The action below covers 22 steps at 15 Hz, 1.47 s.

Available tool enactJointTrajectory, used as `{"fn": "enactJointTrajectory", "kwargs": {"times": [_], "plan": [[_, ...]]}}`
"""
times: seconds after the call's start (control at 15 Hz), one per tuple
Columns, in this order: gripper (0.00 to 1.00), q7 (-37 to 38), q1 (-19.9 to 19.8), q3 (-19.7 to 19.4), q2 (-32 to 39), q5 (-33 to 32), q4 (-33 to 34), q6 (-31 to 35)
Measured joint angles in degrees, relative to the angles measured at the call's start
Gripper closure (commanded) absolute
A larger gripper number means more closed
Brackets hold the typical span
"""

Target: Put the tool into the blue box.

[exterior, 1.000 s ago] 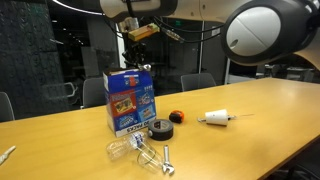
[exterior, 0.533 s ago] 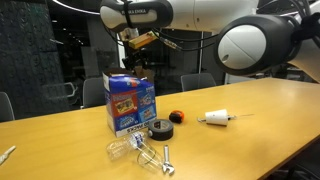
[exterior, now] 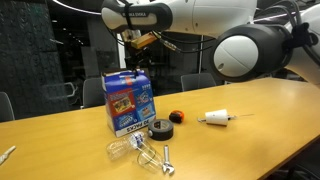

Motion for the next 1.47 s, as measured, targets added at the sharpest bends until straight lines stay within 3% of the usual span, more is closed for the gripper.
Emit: {"fn": "enactJointTrajectory", "kwargs": {"times": [0.27, 0.6, 0.87, 1.2, 1.47], "plan": [[0.00, 0.1, -0.2, -2.7, -1.8, -0.1, 0.0, -3.3], [0.00, 0.2, -0.7, -6.2, -9.5, -0.6, 0.3, -14.4], [0.00, 2.6, -1.6, -6.8, -17.4, -0.6, 0.7, -23.6], [0.00, 7.9, -6.2, -6.1, -25.1, 2.8, 0.8, -28.3], [0.00, 11.1, -11.8, -5.1, -26.8, 7.6, 0.8, -28.3]]}}
